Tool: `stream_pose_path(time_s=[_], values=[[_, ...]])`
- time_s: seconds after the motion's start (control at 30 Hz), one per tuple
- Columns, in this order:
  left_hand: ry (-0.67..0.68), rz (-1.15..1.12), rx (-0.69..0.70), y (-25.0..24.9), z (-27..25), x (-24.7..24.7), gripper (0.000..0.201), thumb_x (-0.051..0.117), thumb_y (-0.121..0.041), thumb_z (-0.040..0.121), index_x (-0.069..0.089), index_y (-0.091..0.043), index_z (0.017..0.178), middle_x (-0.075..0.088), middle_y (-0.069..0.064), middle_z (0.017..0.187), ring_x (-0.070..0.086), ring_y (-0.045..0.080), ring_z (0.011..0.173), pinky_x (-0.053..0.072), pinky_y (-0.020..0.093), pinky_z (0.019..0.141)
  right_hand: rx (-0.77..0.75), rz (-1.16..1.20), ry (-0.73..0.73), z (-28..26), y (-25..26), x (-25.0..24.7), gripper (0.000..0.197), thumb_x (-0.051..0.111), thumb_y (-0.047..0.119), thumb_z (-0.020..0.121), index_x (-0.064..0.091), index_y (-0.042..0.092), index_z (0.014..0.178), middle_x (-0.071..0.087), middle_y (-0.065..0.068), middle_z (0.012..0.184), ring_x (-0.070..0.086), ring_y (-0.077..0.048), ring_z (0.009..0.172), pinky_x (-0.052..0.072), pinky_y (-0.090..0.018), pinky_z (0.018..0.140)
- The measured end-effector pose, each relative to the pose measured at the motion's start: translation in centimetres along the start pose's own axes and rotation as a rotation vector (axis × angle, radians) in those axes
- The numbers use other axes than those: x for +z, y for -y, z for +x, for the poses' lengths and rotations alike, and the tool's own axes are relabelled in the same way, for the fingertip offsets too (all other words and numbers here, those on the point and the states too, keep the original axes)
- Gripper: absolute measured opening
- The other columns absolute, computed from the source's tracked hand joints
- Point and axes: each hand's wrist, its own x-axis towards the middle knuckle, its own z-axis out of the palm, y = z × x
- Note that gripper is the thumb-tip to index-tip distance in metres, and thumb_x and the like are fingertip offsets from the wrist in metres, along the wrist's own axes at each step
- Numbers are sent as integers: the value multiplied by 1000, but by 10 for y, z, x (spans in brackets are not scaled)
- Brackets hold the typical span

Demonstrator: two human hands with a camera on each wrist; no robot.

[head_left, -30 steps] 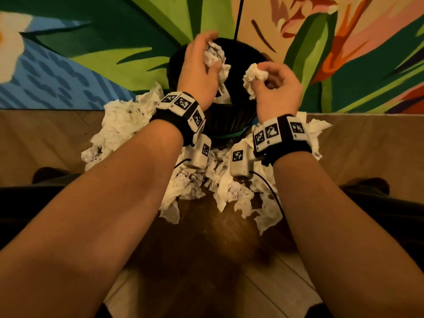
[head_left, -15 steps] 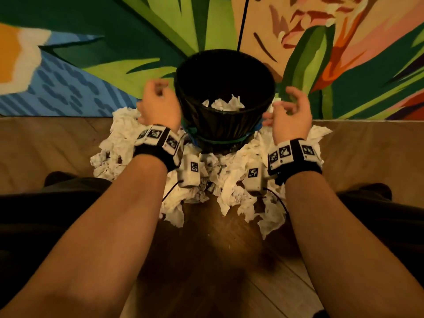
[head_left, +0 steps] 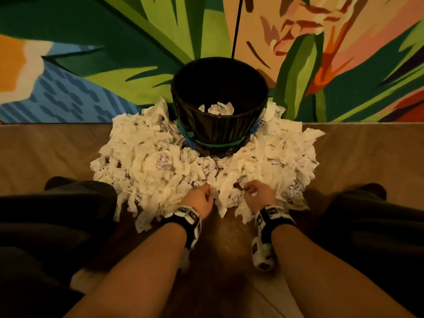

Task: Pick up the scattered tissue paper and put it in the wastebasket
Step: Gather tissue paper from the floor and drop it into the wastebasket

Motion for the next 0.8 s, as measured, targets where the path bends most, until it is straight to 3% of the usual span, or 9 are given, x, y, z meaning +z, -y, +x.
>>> stream_pose_path(time_s=[0.07, 0.17, 0.23, 0.3, 0.4, 0.53, 0.57, 0.67, 0.8], values=[[163, 159, 87, 6, -5, 22, 28, 52, -25, 93, 61, -24, 119, 55, 5, 126, 59, 24, 107, 48, 30, 94, -61, -170, 123, -7, -8, 14, 20, 62, 22, 88, 68, 34, 103, 59, 0, 117, 60, -18, 104, 48, -26, 85], [369, 245, 139, 12, -8, 45, 49, 55, -29, 93, 48, -28, 141, 17, 2, 160, 43, 27, 134, 38, 32, 111, -157, -237, 223, -17, -14, 29, 28, 59, 18, 88, 74, 33, 106, 51, 1, 134, 51, -15, 123, 30, -16, 102], [463, 317, 117, 13, -9, 55, 59, 55, -34, 93, 36, -35, 148, -10, -3, 164, 37, 32, 139, 35, 38, 114, -178, -252, 283, -20, -14, 33, 31, 57, 18, 90, 73, 35, 111, 43, -1, 146, 45, -16, 131, 28, -18, 107], [538, 450, 100, 10, -10, 62, 67, 53, -43, 94, 20, -42, 153, -22, -5, 162, 22, 38, 145, 28, 48, 117, -187, -305, 330, -20, -12, 36, 32, 57, 21, 92, 70, 35, 119, 40, -4, 150, 42, -20, 135, 30, -26, 112], [544, 531, 125, 6, -11, 65, 69, 49, -43, 96, 14, -39, 155, -11, -5, 165, 13, 37, 147, 25, 52, 117, -175, -353, 346, -21, -8, 40, 33, 62, 23, 91, 66, 27, 123, 45, -5, 140, 47, -22, 128, 39, -29, 108], [349, 412, 208, 7, -12, 61, 44, 44, -30, 99, 47, -21, 142, 37, 3, 150, 42, 30, 131, 37, 43, 109, -114, -345, 313, -20, -3, 39, 5, 67, 16, 86, 65, 21, 87, 58, -5, 112, 59, -22, 103, 50, -31, 92], [309, 347, 199, 9, -12, 60, 38, 45, -29, 99, 53, -18, 134, 46, 4, 141, 48, 28, 124, 40, 40, 106, -90, -338, 303, -20, -3, 38, 12, 66, 13, 85, 62, 23, 80, 62, -4, 105, 62, -22, 98, 52, -30, 87], [237, 153, 99, 22, -12, 53, 18, 53, -23, 94, 57, -20, 112, 54, 6, 123, 54, 25, 111, 42, 30, 94, -46, -308, 297, -25, -2, 37, 19, 60, 8, 83, 54, 23, 74, 66, -3, 91, 62, -22, 88, 53, -30, 77], [159, 54, 28, 36, -13, 44, 13, 50, -17, 90, 45, -25, 100, 56, 6, 102, 56, 22, 86, 46, 34, 78, -65, -232, 309, -30, -1, 36, 17, 59, 9, 84, 51, 23, 88, 61, -2, 83, 60, -23, 81, 51, -34, 73]])
